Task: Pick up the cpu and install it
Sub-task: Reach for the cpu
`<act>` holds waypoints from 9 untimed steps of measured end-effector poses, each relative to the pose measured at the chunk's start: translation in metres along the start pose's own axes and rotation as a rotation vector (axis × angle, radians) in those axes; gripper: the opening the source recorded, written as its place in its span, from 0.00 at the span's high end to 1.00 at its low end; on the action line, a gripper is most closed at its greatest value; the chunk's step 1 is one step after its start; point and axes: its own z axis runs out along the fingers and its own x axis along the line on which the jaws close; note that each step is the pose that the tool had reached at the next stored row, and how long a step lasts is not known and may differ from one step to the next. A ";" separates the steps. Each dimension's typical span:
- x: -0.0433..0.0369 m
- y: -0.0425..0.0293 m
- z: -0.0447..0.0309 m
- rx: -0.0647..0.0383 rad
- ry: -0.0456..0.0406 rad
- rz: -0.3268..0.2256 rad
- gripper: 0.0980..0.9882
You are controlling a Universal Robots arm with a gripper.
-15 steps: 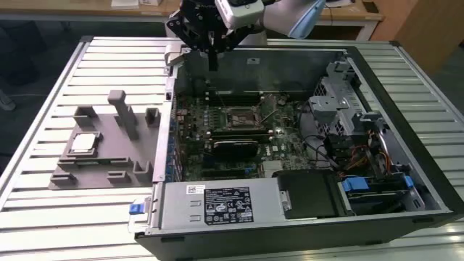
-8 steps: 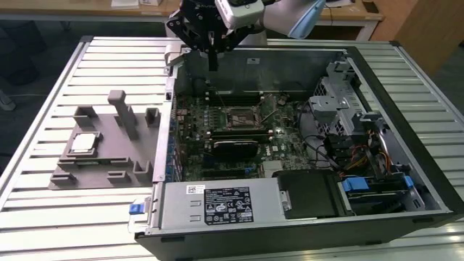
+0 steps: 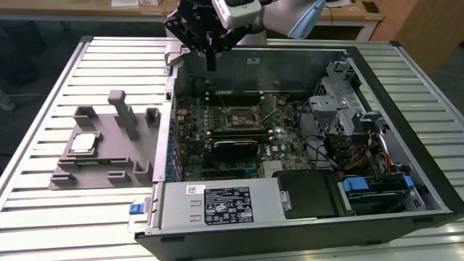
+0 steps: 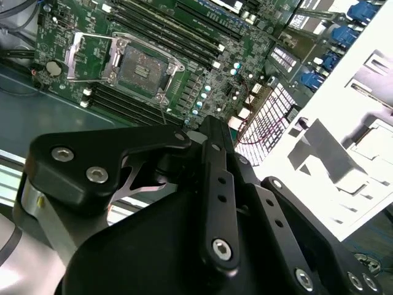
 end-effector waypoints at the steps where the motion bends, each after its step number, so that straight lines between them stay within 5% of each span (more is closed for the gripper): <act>1: 0.0012 -0.0001 -0.0001 0.000 0.0000 0.000 0.99; 9: 0.0124 -0.0009 -0.0004 0.000 -0.0005 0.000 0.99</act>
